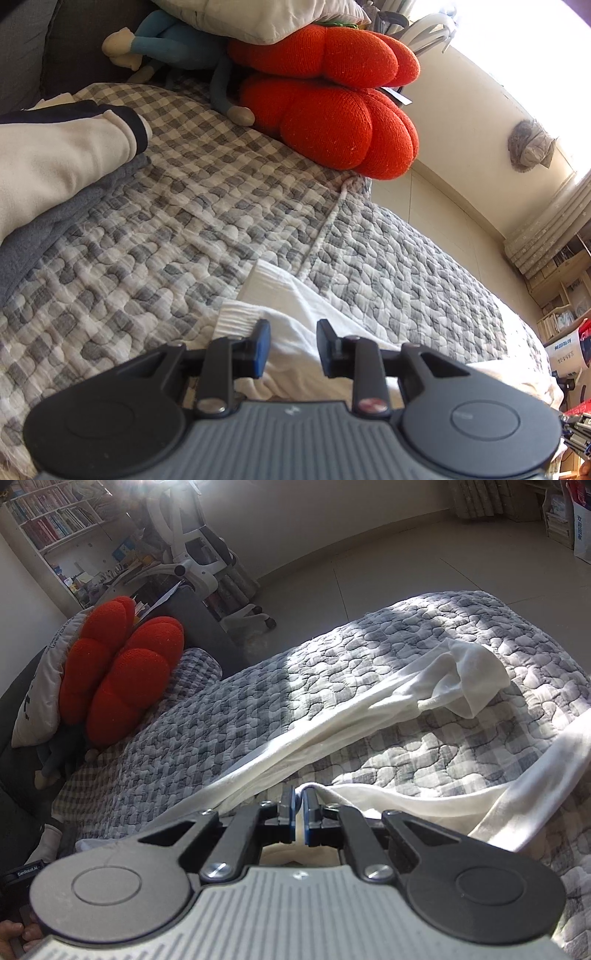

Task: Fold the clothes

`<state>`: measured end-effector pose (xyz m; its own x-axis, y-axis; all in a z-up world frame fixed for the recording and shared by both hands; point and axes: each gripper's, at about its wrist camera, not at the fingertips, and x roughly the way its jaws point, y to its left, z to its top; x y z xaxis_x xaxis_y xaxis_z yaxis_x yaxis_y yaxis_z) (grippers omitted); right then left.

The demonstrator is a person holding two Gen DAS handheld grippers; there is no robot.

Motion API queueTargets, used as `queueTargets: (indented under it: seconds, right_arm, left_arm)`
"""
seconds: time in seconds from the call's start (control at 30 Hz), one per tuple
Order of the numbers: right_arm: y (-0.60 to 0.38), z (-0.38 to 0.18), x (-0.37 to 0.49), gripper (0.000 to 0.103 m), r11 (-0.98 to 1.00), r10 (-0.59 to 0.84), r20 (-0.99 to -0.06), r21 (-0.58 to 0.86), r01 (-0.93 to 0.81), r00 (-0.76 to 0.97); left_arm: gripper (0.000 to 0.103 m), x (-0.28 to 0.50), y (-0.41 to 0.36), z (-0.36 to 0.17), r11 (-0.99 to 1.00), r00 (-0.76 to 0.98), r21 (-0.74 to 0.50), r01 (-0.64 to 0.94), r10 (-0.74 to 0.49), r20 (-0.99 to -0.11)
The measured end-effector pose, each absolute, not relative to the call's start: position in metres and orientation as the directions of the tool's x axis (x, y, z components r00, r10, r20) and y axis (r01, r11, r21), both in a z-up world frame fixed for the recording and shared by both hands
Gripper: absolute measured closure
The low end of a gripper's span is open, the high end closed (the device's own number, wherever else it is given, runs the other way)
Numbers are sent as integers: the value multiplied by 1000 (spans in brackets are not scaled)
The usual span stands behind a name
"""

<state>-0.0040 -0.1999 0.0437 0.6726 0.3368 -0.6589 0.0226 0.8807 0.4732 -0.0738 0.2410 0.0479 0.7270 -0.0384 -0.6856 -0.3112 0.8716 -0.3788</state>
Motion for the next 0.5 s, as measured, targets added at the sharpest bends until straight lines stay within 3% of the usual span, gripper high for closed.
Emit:
queueTargets:
  seconds: [0.23,0.33,0.5]
  right_arm:
    - [-198,46,-3,97,884,349,-660,467,0,665]
    - [-191,49,-6,89,881,385,-656,471,-46,650]
    - [-181,43,-7,89,882,416,-688,465,-79,595]
  left_arm:
    - [75,-68,240,47,884,731,-359,-300,-28,-682]
    - [75,-71,243,49,879,737,-374,-297,-38,-675]
    - [76,-75,247,51,870,744,-389,-304,-39,-667]
